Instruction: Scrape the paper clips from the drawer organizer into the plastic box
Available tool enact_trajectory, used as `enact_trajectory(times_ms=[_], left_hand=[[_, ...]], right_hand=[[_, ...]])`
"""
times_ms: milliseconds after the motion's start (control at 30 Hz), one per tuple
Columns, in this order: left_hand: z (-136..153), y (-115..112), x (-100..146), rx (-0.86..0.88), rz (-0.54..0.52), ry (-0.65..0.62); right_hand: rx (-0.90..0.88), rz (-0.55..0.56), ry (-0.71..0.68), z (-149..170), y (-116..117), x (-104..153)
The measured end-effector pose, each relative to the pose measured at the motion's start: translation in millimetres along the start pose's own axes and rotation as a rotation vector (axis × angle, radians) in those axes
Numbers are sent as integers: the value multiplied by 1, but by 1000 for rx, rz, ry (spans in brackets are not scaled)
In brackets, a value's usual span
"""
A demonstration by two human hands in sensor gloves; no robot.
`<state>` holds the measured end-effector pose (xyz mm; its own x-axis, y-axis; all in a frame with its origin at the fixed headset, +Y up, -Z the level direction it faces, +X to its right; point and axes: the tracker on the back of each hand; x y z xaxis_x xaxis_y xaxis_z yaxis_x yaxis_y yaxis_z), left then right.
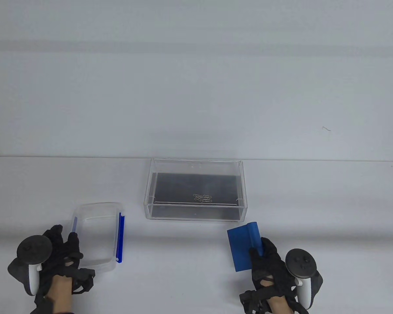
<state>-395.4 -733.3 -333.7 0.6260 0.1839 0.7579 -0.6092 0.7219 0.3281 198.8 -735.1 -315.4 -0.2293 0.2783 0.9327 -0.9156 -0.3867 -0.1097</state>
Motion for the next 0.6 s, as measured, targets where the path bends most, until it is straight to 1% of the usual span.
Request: enact_trajectory(times_ms=[100,267,333,400,467,500,567,600], left_hand=[[13,-5,-6,-25,63,104],[28,-10,-13,-29,128,234],[32,-13,-14,-51,146,262],[39,-19,-16,-81,185,302],[41,-21,-18,1,225,317],[40,-22,-18,14,228,325],[40,-23,-20,-31,256,318],[40,-24,-20,-21,286,321]], right_hand=[[-5,-6,1,0,0,0],[7,-18,4,0,2,0],[14,-20,4,0,3,0],[24,-17,1,-1,3,-1],[28,-13,2,-1,2,-1],[30,-11,3,0,2,-2],[31,-9,7,0,1,-2],[33,-9,9,1,1,-3]])
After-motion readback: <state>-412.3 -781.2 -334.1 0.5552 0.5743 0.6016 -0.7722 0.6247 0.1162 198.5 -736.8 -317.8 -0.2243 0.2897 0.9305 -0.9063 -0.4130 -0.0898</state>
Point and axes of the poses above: the tracker on the back of each hand, its own z axis roughly to the little-finger side, its own x axis roughly from the fingertips to the wrist, y = z × x, and after that the axes turned 7 degrees about y, right-handed
